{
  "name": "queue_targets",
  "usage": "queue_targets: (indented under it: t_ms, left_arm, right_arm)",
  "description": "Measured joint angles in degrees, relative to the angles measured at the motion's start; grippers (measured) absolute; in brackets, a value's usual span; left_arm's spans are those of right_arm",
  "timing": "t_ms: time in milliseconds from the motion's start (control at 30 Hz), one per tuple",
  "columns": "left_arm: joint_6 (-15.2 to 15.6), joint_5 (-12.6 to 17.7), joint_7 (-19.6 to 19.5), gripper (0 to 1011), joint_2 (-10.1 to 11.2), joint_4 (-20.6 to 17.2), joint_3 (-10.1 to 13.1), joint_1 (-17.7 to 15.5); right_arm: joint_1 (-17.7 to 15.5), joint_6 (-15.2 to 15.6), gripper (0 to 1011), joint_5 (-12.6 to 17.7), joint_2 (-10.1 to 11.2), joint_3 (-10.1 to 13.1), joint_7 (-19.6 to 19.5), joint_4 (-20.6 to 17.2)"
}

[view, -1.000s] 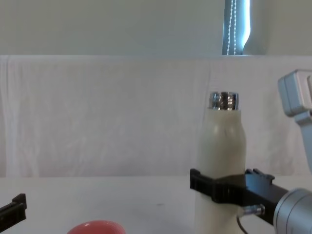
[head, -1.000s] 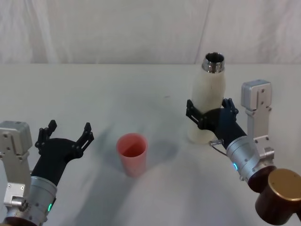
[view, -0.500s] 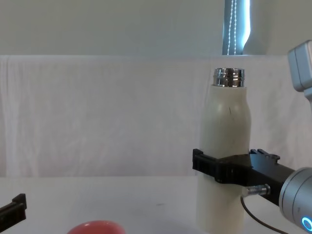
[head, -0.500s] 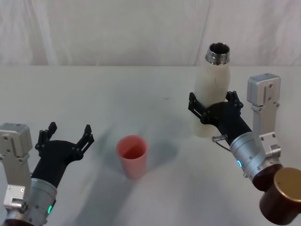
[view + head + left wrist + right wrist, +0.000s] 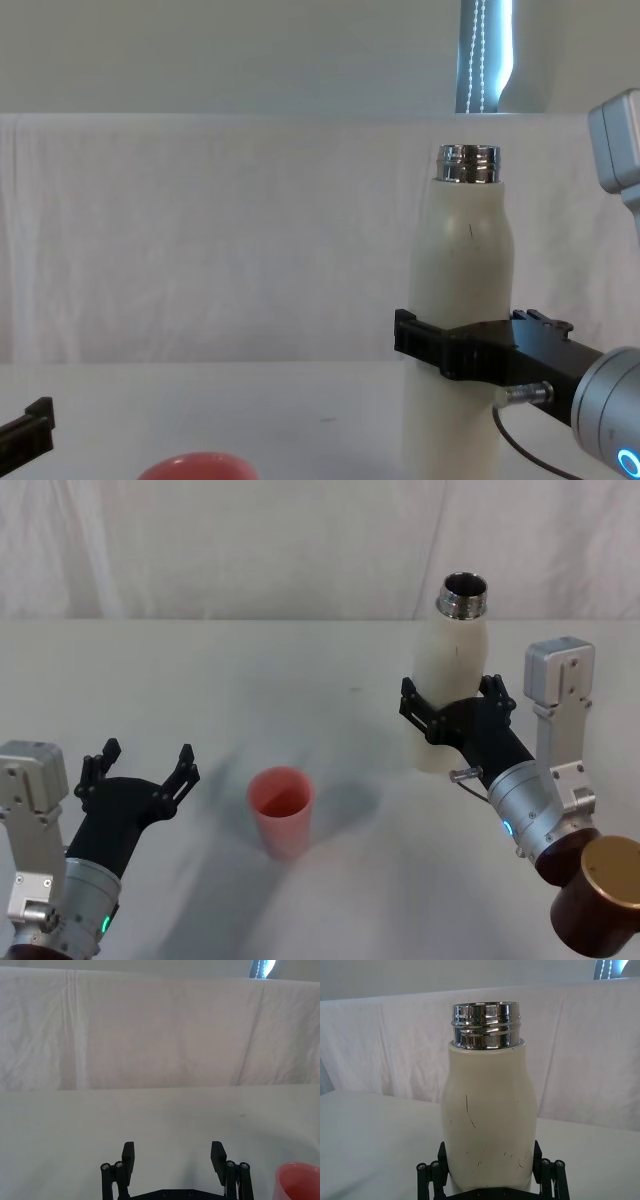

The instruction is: Grasp the thermos with one hand and pour water into the cup lid.

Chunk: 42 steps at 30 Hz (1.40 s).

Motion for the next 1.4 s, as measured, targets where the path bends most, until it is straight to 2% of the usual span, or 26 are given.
queue_targets:
  t_ms: [1400]
  left_arm:
    - [0.0, 0.0, 0.0, 1001, 0.0, 0.0, 0.0, 0.0]
  right_arm:
    - [0.1, -0.1, 960, 0.1, 0.0, 0.0, 0.1, 0.2]
